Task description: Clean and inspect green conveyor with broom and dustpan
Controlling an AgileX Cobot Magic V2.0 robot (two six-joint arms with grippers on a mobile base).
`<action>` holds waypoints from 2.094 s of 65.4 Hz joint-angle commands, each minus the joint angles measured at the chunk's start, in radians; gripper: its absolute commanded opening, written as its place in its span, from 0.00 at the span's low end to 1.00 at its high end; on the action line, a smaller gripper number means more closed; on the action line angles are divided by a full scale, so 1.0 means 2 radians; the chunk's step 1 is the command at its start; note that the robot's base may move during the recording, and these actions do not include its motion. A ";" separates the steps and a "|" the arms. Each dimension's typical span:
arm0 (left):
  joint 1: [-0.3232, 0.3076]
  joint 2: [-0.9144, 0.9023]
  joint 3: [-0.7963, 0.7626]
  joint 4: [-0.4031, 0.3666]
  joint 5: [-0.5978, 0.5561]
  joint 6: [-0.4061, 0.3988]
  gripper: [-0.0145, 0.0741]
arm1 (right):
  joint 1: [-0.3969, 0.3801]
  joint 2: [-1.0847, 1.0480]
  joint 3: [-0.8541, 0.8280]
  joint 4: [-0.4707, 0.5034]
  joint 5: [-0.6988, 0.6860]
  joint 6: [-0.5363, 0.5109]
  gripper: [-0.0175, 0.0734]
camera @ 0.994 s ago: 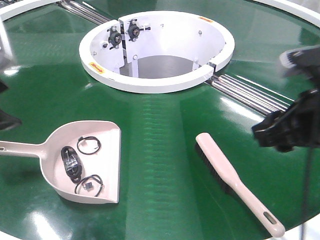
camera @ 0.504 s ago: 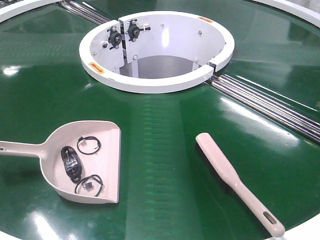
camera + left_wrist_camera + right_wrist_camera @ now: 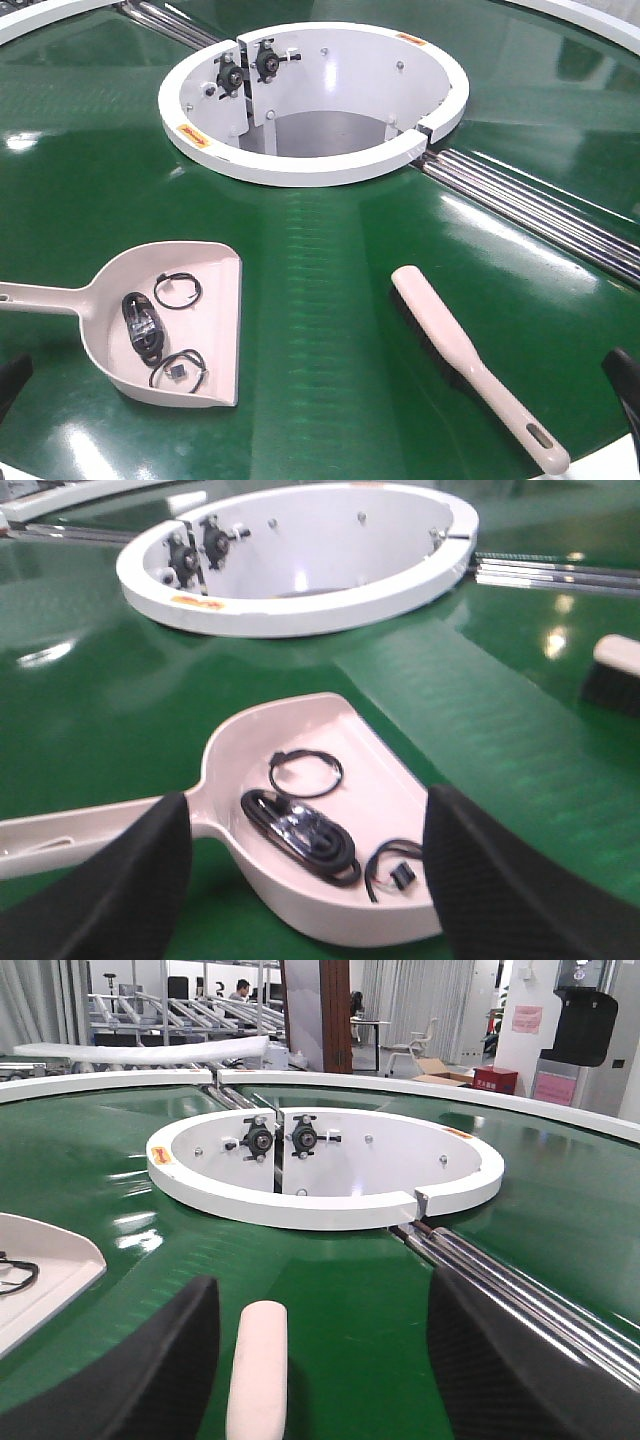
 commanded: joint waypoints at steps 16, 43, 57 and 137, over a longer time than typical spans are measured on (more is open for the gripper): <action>-0.001 0.001 -0.009 -0.004 -0.039 -0.003 0.17 | -0.003 0.005 -0.006 0.037 -0.049 -0.003 0.27; -0.001 0.001 -0.009 -0.004 -0.049 -0.002 0.16 | -0.003 0.005 -0.006 0.039 -0.049 -0.004 0.18; -0.001 0.001 -0.009 -0.004 -0.049 -0.002 0.16 | -0.003 0.005 -0.006 0.039 -0.049 -0.004 0.18; 0.073 -0.197 0.148 0.121 -0.093 -0.161 0.16 | -0.003 0.005 -0.006 0.039 -0.049 -0.004 0.18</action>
